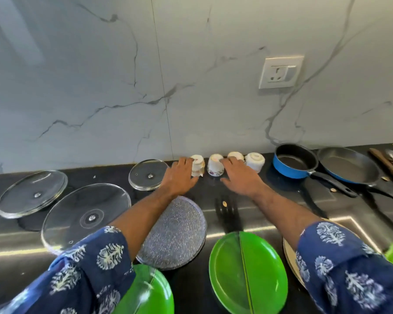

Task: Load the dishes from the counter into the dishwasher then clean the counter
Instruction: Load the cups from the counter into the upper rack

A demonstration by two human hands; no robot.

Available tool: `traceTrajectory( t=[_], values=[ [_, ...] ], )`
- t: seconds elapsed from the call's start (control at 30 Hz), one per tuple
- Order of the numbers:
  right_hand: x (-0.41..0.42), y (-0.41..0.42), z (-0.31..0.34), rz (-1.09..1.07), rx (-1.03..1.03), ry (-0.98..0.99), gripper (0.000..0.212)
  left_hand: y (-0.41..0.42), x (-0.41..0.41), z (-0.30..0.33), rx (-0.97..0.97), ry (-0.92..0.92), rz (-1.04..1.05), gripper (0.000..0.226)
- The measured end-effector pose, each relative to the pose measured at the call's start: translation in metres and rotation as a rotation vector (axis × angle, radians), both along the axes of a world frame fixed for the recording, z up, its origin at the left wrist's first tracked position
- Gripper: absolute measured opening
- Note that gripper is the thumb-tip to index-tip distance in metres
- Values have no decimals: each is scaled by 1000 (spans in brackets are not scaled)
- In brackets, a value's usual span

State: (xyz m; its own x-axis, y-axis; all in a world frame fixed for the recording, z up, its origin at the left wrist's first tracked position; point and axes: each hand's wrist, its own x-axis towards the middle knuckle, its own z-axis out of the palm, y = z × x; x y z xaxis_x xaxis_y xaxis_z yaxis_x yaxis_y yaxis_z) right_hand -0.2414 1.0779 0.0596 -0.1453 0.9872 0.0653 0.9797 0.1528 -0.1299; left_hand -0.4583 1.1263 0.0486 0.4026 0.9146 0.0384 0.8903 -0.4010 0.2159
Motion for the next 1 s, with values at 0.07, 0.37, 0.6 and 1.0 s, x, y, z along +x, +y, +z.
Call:
traceTrajectory(
  t=[0.07, 0.37, 0.6, 1.0],
  values=[
    [1, 29, -11, 13, 34, -12, 62, 19, 7, -11, 7, 0, 21, 66],
    [-5, 101, -52, 1, 20, -168, 76, 77, 23, -46, -48, 38, -63, 83],
    [4, 78, -45, -34, 151, 91, 67, 57, 25, -34, 25, -284, 33, 60],
    [12, -158, 36, -404, 181, 774, 56, -85, 14, 30, -190, -695, -66, 64]
  ],
)
